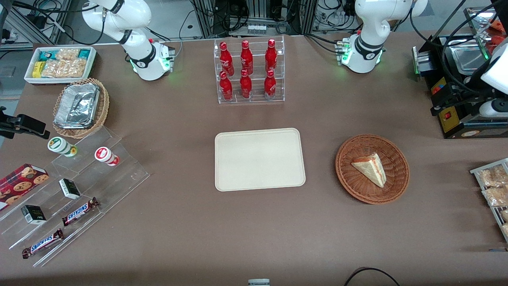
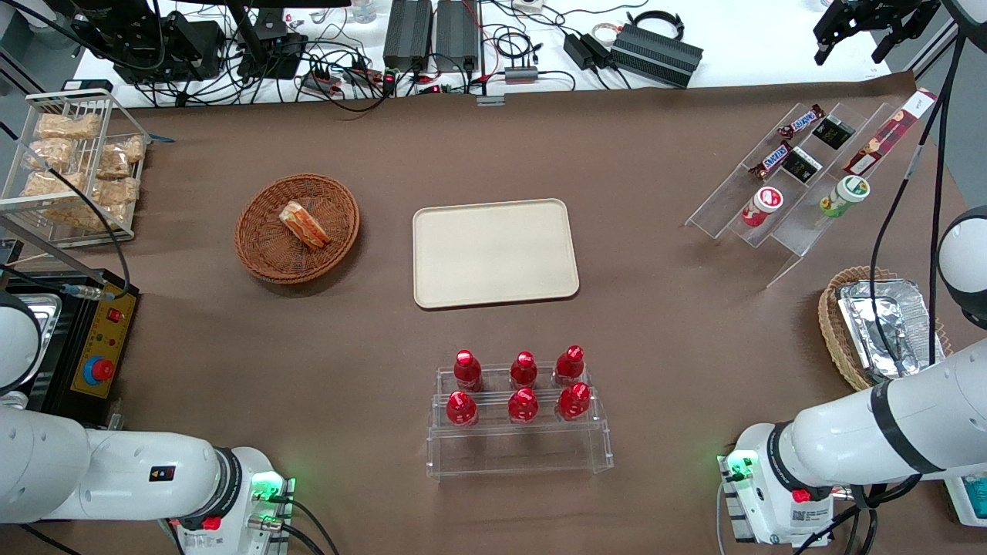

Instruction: Place sandwich from basket to tray

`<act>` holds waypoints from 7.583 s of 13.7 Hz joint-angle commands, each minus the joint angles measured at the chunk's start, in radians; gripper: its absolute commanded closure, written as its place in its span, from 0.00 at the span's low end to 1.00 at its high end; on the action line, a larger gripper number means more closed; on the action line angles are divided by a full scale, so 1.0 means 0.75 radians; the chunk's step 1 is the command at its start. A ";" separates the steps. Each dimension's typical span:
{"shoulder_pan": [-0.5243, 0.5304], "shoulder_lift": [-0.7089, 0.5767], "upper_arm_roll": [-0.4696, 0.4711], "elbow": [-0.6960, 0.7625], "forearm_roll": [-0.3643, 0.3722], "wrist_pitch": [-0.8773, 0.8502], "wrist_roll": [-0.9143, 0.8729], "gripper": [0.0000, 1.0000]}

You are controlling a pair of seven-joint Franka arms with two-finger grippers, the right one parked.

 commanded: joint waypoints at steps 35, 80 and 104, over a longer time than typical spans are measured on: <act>0.000 0.321 -0.098 -0.891 0.015 1.251 -1.131 1.00; -0.497 0.814 -0.667 0.045 0.480 0.602 -1.325 0.00; 0.049 -0.021 -0.056 -0.033 0.005 -0.114 -0.009 0.00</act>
